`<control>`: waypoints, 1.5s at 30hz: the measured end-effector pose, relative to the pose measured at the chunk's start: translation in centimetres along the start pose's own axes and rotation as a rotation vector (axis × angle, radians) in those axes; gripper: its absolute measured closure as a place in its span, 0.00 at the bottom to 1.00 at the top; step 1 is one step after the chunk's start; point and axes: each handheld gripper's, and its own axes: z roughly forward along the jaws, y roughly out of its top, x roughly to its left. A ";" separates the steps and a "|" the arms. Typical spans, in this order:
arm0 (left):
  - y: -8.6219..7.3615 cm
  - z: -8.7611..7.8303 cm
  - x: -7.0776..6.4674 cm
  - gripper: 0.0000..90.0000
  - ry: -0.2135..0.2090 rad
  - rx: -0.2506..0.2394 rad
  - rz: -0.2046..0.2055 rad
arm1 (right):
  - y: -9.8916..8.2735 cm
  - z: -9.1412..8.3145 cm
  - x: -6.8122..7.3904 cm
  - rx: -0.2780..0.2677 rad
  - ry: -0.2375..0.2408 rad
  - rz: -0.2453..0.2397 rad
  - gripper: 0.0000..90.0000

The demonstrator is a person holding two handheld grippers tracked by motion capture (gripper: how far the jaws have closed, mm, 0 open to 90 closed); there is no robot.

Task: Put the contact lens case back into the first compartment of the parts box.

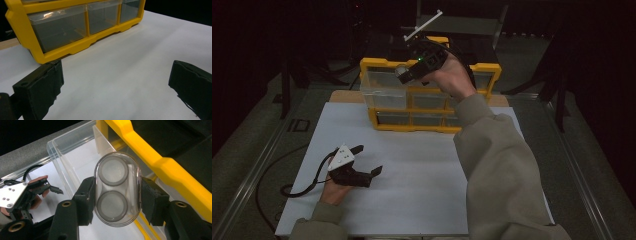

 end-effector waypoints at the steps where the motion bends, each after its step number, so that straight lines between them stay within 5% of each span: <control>1: 0.0 0.0 0.0 0.01 0.000 -0.001 -0.001 | 0.1 0.1 0.1 -0.001 0.000 0.001 0.54; 45: 0.1 -0.3 0.1 0.01 0.003 -0.013 0.000 | 1.7 2.8 2.6 -0.013 0.015 -0.023 0.54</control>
